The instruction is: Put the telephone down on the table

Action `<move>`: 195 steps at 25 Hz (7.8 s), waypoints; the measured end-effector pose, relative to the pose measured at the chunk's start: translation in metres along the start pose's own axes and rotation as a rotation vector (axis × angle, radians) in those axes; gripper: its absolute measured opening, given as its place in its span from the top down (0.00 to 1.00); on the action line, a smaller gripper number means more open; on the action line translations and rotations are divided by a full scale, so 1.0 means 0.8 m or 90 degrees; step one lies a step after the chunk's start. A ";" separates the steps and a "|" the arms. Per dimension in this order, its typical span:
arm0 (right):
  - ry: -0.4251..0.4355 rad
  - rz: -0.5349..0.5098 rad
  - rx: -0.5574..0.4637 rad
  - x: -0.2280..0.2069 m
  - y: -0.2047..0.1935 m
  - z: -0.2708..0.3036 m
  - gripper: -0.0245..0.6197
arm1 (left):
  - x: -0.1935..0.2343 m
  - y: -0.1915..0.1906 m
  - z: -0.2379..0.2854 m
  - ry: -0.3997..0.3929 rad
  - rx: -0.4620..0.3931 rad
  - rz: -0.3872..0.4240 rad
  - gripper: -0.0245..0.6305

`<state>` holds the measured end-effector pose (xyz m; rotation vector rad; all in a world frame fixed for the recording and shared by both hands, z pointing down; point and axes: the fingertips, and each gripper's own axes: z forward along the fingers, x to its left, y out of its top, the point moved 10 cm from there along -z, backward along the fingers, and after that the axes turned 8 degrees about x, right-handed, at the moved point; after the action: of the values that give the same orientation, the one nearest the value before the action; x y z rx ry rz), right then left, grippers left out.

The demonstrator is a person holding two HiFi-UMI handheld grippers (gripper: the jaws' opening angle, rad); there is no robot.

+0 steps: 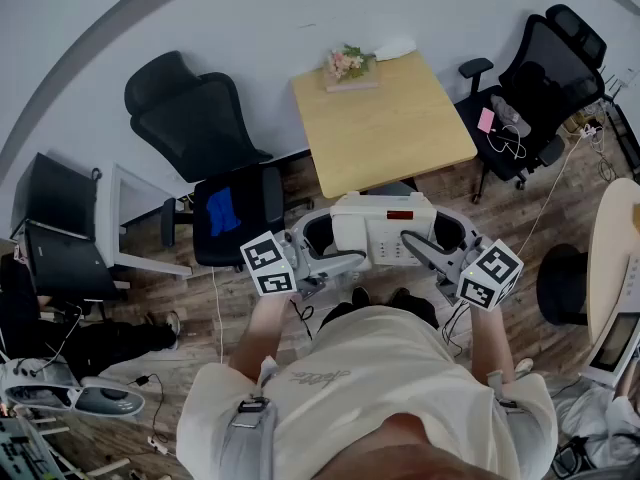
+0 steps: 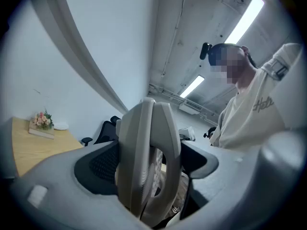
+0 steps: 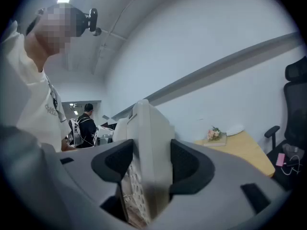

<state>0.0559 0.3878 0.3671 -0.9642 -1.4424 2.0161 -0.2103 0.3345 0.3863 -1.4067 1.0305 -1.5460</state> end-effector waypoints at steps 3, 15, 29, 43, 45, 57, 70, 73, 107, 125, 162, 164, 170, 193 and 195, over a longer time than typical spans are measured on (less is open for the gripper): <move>0.002 -0.012 -0.004 -0.006 0.010 -0.011 0.59 | -0.005 0.005 0.012 0.003 -0.006 -0.001 0.37; 0.030 -0.011 -0.015 -0.038 0.014 -0.052 0.59 | -0.023 0.011 0.058 0.027 -0.018 0.006 0.37; 0.054 0.009 -0.004 -0.093 -0.001 -0.077 0.59 | -0.014 -0.004 0.112 0.051 -0.022 -0.019 0.37; 0.037 -0.002 0.035 -0.165 0.050 0.028 0.59 | 0.119 0.034 0.090 0.032 -0.040 -0.024 0.37; 0.032 -0.001 0.042 -0.178 0.069 0.057 0.59 | 0.151 0.053 0.078 0.026 -0.041 -0.026 0.37; 0.002 0.011 0.041 -0.214 0.085 0.148 0.59 | 0.255 0.074 0.040 -0.005 -0.045 -0.026 0.37; 0.004 0.033 0.071 -0.272 0.096 0.196 0.59 | 0.327 0.078 0.046 -0.002 -0.045 -0.071 0.37; 0.033 0.042 0.075 -0.299 0.098 0.213 0.59 | 0.343 0.082 0.048 0.026 -0.042 -0.079 0.37; 0.151 0.095 0.158 -0.558 0.131 0.317 0.59 | 0.532 0.104 0.142 0.151 -0.107 -0.154 0.37; 0.152 0.206 0.284 -0.579 0.007 0.426 0.59 | 0.615 -0.024 0.083 0.152 -0.056 -0.327 0.37; 0.140 0.396 0.429 -0.737 -0.110 0.487 0.59 | 0.773 -0.120 0.153 0.138 0.030 -0.549 0.37; 0.139 0.408 0.432 -0.740 -0.114 0.488 0.59 | 0.777 -0.121 0.154 0.138 0.037 -0.562 0.37; 0.132 0.442 0.441 -0.751 -0.129 0.490 0.59 | 0.790 -0.124 0.161 0.137 0.051 -0.608 0.37; 0.087 0.458 0.443 -0.756 -0.138 0.493 0.59 | 0.796 -0.131 0.162 0.159 0.036 -0.662 0.37; 0.068 0.447 0.440 -0.753 -0.134 0.491 0.59 | 0.793 -0.131 0.160 0.172 0.030 -0.659 0.37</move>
<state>0.1357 -0.2500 0.7065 -1.3141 -0.2599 2.6061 -0.1321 -0.2267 0.7166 -1.8551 0.3551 -2.5132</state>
